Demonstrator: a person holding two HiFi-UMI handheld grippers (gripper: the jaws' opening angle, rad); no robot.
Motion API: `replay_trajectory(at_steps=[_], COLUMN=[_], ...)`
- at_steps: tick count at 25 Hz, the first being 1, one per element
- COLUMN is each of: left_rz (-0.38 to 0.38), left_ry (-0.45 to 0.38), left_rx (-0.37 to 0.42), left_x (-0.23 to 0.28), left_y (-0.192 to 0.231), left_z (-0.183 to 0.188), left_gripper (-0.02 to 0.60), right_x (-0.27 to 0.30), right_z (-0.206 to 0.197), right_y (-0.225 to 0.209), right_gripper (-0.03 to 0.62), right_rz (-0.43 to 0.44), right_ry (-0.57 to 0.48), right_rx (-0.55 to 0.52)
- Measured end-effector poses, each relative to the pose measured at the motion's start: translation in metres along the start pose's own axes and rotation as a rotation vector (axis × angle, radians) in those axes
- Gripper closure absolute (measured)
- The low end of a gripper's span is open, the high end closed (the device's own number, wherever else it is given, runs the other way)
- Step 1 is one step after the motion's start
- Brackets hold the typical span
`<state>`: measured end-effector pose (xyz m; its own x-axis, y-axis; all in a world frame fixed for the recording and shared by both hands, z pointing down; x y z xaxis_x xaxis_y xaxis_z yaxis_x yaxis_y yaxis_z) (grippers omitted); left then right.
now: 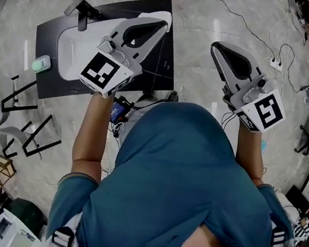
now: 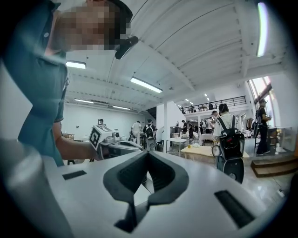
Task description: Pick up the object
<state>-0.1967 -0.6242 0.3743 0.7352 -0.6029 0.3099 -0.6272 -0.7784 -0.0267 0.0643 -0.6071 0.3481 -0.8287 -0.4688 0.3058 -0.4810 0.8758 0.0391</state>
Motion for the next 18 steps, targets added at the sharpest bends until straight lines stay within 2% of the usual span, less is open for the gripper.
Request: replay_trajectory(at_steps=[11,18], left_rz=[-0.079,-0.068], left_ry=[-0.042,-0.031], left_rx=[-0.012,-0.048], left_x=[-0.004,0.007], left_y=[0.054,0.062], left_z=[-0.013,-0.021], left_gripper=[0.577,0.577], right_x=[0.044,0.048], right_z=[0.026,0.022], right_y=[0.007,-0.003], right_gripper=[0.580,0.580], right_rz=[-0.089,-0.075], right_ry=[0.026,0.047], right_rx=[-0.023,-0.010])
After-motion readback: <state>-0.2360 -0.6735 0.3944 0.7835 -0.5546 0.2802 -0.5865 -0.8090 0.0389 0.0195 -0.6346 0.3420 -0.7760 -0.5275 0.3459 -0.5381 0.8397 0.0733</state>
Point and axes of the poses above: the fingertips, and each gripper's own axes: x forward along the fingers, y to its left, z out of its top, the point moved 10 cm from there along -x, backward along the fingers, and after that the axes turned 14 degrees about y, right-handed, at the moved point
